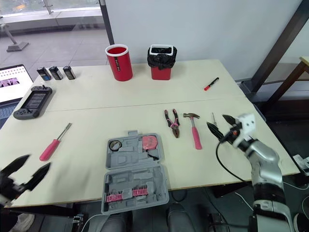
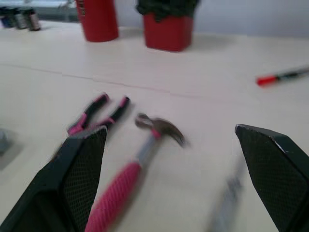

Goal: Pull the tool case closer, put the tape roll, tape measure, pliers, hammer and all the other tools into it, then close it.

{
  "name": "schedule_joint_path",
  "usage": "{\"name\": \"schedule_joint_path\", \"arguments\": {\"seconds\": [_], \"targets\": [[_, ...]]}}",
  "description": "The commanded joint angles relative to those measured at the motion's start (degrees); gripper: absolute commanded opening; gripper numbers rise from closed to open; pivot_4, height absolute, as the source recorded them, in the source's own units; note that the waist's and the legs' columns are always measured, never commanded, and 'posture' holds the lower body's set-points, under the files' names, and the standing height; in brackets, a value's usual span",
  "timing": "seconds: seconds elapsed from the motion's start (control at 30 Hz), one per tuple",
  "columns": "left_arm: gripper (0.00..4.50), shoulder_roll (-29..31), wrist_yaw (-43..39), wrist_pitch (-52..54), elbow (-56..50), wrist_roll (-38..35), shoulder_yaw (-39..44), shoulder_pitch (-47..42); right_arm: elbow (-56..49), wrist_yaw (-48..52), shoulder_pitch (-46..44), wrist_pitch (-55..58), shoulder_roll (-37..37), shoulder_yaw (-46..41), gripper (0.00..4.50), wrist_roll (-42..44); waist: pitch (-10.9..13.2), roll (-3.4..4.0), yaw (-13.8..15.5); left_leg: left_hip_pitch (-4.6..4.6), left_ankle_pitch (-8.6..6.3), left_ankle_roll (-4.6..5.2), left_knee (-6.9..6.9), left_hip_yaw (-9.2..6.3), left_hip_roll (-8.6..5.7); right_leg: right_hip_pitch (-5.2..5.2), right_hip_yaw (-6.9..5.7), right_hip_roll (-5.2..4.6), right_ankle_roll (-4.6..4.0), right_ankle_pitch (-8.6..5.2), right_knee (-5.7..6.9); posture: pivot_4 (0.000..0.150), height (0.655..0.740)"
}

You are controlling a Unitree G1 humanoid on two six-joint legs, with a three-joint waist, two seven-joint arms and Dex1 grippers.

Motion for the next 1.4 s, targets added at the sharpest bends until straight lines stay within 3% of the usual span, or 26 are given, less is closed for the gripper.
{"name": "schedule_joint_path", "arguments": {"seconds": [0.03,0.37,0.97,1.07,1.23,1.27,1.4], "targets": [[4.50,3.28,-0.35,4.37,-6.64,1.41,-5.16,-1.51,-6.04,-6.12,-1.13,5.99,0.84,5.07,4.49,-4.97,0.00,0.00,0.07,0.00,0.00,0.00,-0.06,0.00,0.00,-0.04,0.00,0.02,0.01,0.00,0.01,0.150,0.7400],[4.50,11.25,-1.09,14.41,-18.32,3.05,-14.75,-4.79,-13.76,-14.55,-4.08,27.06,8.20,12.54,4.49,-6.29,0.01,0.01,0.11,-0.03,0.02,0.03,-0.49,-0.01,0.02,-0.31,0.00,0.08,0.27,-0.15,0.16,0.150,0.7400],[4.50,7.54,3.36,17.13,-21.87,2.07,-12.13,-4.25,-4.74,-26.01,-8.03,27.01,19.52,15.65,4.49,-10.74,0.01,0.01,0.01,-0.03,0.02,0.04,-0.43,-0.03,0.03,-0.28,-0.01,0.10,0.27,-0.14,0.18,0.150,0.7400],[4.50,7.39,3.72,17.27,-21.77,2.35,-12.10,-4.35,-3.11,-27.85,-7.78,26.52,20.42,15.64,3.65,-11.77,0.01,0.00,-0.02,-0.02,0.02,0.04,-0.42,-0.03,0.03,-0.27,-0.01,0.10,0.27,-0.13,0.19,0.150,0.7400],[4.50,6.51,3.93,16.76,-21.84,1.94,-11.78,-3.81,-5.26,-28.93,-6.25,27.06,20.49,15.46,1.12,-11.69,0.00,0.00,-0.07,-0.02,0.02,0.04,-0.41,-0.03,0.03,-0.26,-0.01,0.10,0.27,-0.13,0.19,0.150,0.7400],[4.50,6.20,4.00,16.68,-21.80,1.69,-11.71,-3.88,-5.95,-28.85,-5.95,27.04,20.33,15.53,0.95,-11.67,0.00,0.01,-0.02,-0.01,0.02,0.04,-0.43,-0.03,0.03,-0.26,-0.02,0.10,0.27,-0.13,0.19,0.150,0.7400],[4.50,5.64,3.96,16.91,-21.42,1.43,-11.57,-4.56,-8.82,-27.28,-6.70,25.22,19.27,15.05,0.95,-10.96,0.01,0.01,0.02,-0.01,0.02,0.04,-0.43,-0.04,0.03,-0.26,-0.02,0.10,0.28,-0.14,0.19,0.150,0.7400]]}}
